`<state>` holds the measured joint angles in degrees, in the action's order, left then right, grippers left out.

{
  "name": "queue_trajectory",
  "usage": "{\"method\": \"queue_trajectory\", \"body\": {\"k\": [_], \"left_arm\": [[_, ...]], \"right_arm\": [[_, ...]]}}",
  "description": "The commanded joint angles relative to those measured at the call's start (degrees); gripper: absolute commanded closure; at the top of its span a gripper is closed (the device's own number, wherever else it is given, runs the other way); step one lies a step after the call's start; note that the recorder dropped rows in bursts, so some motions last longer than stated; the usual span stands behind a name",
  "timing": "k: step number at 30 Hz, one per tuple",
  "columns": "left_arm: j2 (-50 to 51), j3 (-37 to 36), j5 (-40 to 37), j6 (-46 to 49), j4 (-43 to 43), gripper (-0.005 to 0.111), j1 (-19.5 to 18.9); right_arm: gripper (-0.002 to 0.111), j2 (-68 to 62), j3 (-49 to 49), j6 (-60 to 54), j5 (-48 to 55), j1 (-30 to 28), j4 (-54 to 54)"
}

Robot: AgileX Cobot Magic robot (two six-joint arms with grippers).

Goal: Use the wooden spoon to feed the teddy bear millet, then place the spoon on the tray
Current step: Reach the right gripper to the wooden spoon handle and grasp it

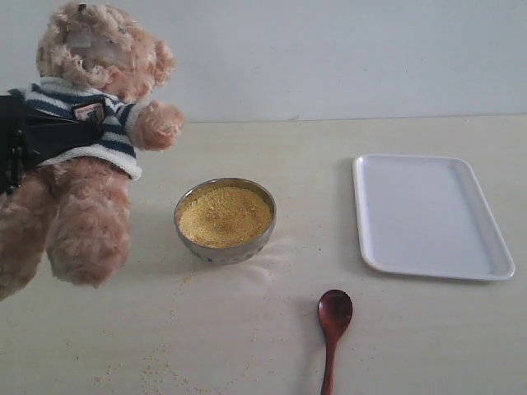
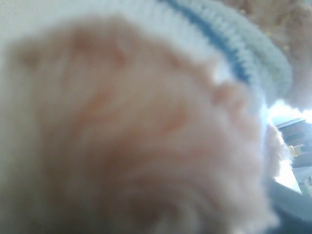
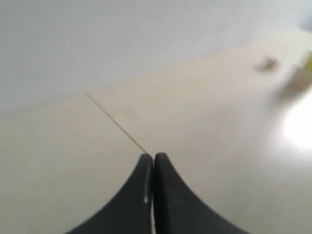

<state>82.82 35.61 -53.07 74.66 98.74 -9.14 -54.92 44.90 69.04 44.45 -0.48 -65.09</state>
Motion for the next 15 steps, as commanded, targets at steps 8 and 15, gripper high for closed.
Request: {"method": "queue_trajectory", "body": {"k": [8,15], "left_arm": [[-0.5,0.5,-0.4,2.1,1.2,0.102,0.1],[-0.5,0.5,-0.3,2.1,1.2,0.102,0.1]], "right_arm": [[0.108,-5.6,-3.1,-33.8,-14.0,19.7,51.0],[0.108,-5.8,-21.2,49.2,1.5,62.7,-15.6]]}}
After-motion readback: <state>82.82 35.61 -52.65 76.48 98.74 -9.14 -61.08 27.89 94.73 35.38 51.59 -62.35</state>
